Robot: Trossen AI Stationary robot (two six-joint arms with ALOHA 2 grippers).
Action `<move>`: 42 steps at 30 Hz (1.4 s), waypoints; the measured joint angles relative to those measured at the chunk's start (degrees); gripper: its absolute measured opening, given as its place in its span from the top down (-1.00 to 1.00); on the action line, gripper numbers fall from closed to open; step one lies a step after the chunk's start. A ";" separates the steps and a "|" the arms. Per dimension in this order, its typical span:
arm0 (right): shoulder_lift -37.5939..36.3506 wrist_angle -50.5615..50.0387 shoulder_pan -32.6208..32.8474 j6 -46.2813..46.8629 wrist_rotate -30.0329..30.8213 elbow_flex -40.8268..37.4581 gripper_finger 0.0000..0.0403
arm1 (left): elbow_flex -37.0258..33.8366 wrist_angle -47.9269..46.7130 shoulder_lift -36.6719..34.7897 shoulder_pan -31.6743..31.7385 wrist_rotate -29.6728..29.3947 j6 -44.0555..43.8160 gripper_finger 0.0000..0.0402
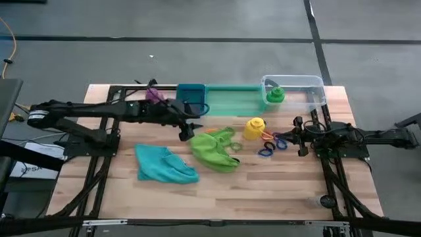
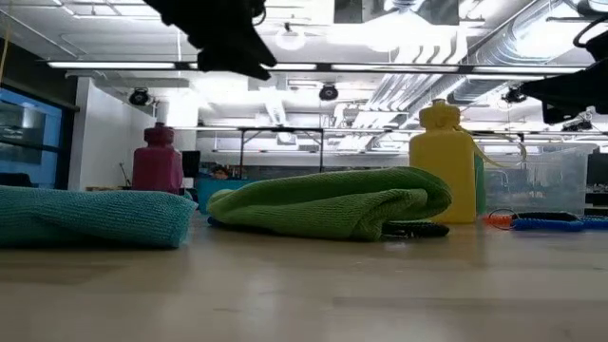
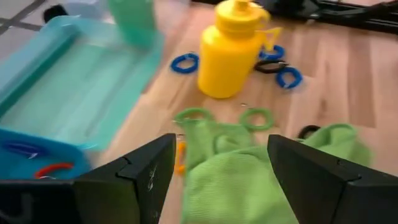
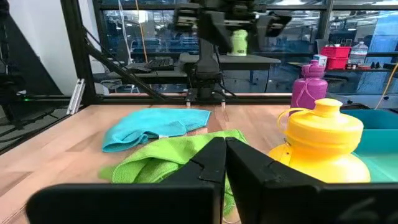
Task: Pick & Place Sports Items
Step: Put the green towel into the green bin
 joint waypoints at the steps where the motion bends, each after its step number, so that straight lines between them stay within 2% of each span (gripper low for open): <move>1: 0.00 0.00 0.00 0.00 0.00 0.00 1.00 | 0.00 0.00 0.00 -0.53 -0.19 -0.48 -0.03; 10: 0.00 0.00 0.00 0.00 0.00 0.00 1.00 | 0.00 0.01 2.52 -5.83 -1.67 -3.79 -0.03; 23: -0.02 0.00 0.00 0.01 0.00 0.00 1.00 | 0.00 2.70 12.59 -10.12 -1.90 -9.50 -0.03; 42: -0.02 0.00 0.00 0.00 0.00 0.00 1.00 | 0.00 4.53 23.99 -12.45 0.32 -10.68 -0.03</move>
